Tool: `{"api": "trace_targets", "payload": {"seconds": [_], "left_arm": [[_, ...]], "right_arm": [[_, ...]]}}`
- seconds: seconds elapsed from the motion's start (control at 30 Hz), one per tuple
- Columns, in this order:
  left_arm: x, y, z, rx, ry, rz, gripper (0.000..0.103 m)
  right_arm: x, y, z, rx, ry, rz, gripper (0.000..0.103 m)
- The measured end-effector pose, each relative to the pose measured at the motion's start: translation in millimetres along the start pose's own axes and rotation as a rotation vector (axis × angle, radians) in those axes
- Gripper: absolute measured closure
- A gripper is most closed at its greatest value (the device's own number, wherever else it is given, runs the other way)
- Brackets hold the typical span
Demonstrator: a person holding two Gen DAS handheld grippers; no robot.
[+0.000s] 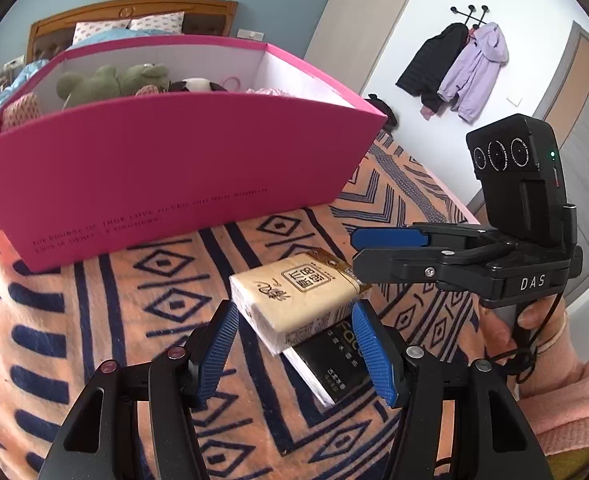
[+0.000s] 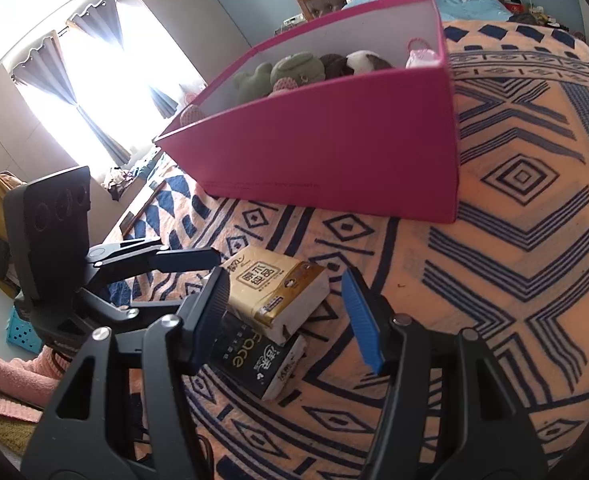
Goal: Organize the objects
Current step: 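Grasp the beige tissue pack with the right gripper and lift it toward the box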
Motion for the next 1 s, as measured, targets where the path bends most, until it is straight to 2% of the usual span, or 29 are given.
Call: {"api": "trace_targets", "payload": {"seconds": [0.23, 0.3, 0.5, 1.0], "left_arm": [[-3, 0, -5, -0.024, 0.020, 0.022, 0.042], [-4, 1, -6, -0.022, 0.025, 0.023, 0.046], [-5, 0, -6, -0.035, 0.027, 0.023, 0.051], [2, -13, 4, -0.056, -0.007, -0.012, 0.051]], "right_arm": [[-3, 1, -7, 0.022, 0.018, -0.007, 0.043], [-4, 0, -8, 0.023, 0.025, -0.012, 0.043], [-6, -2, -13, 0.054, 0.041, -0.033, 0.057], [-3, 0, -2, 0.011, 0.020, 0.005, 0.058]]}}
Point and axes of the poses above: each gripper's, at about its wrist camera, not at the fingertips, and z roughly against the way its jaws point, y to its left, x to its top, the point moved 6 cm from there along -z, roughly the way its jaws point, and after that the axes turned 13 degrees about z, right-handed, at the moved point
